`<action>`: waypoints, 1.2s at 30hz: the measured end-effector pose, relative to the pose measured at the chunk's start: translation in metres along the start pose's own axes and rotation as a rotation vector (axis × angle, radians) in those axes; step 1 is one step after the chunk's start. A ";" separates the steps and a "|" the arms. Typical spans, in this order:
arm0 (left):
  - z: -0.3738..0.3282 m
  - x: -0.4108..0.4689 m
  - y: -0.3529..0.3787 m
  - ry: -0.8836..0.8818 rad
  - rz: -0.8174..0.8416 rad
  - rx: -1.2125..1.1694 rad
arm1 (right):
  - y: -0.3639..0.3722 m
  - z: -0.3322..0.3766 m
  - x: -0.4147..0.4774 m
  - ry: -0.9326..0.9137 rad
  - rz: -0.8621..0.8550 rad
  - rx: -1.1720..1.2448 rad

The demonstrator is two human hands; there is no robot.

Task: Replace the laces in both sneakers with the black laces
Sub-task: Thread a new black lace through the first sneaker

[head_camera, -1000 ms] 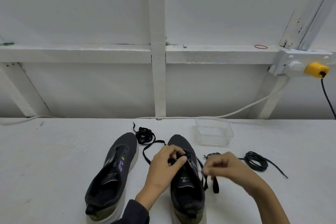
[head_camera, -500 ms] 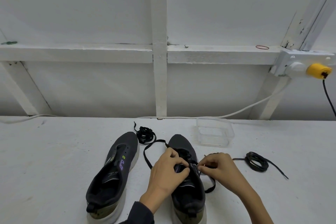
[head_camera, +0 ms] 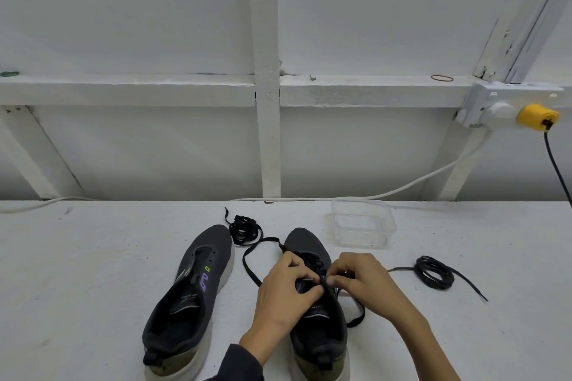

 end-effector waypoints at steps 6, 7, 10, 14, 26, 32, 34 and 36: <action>-0.001 -0.001 -0.001 -0.014 -0.028 0.138 | 0.000 0.000 0.006 0.122 0.067 0.177; -0.003 -0.001 -0.001 -0.006 -0.030 0.155 | 0.000 0.003 0.005 0.138 0.074 0.227; -0.004 -0.002 0.001 0.041 -0.024 0.201 | 0.003 0.007 0.007 0.150 0.078 0.278; -0.005 -0.004 0.002 0.062 -0.046 0.203 | 0.001 0.005 0.007 0.161 0.071 0.345; 0.004 0.005 -0.011 -0.078 -0.037 -0.367 | 0.011 0.012 0.006 0.058 0.130 0.114; 0.022 0.002 -0.024 -0.158 0.049 -0.574 | 0.013 0.015 0.005 0.056 -0.043 0.149; 0.030 0.001 -0.026 -0.183 0.047 -0.564 | 0.015 0.017 0.006 0.034 -0.059 0.143; 0.036 -0.001 -0.025 -0.191 0.057 -0.519 | 0.017 0.018 0.006 0.015 -0.045 0.147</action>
Point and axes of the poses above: each hand's wrist, its own x-axis towards the middle knuckle, its own y-axis out of the palm, z = x × y, the point moved 3 cm from there along x, towards the middle knuckle, and after that the axes turned 7 degrees about x, right-handed, at the moved point
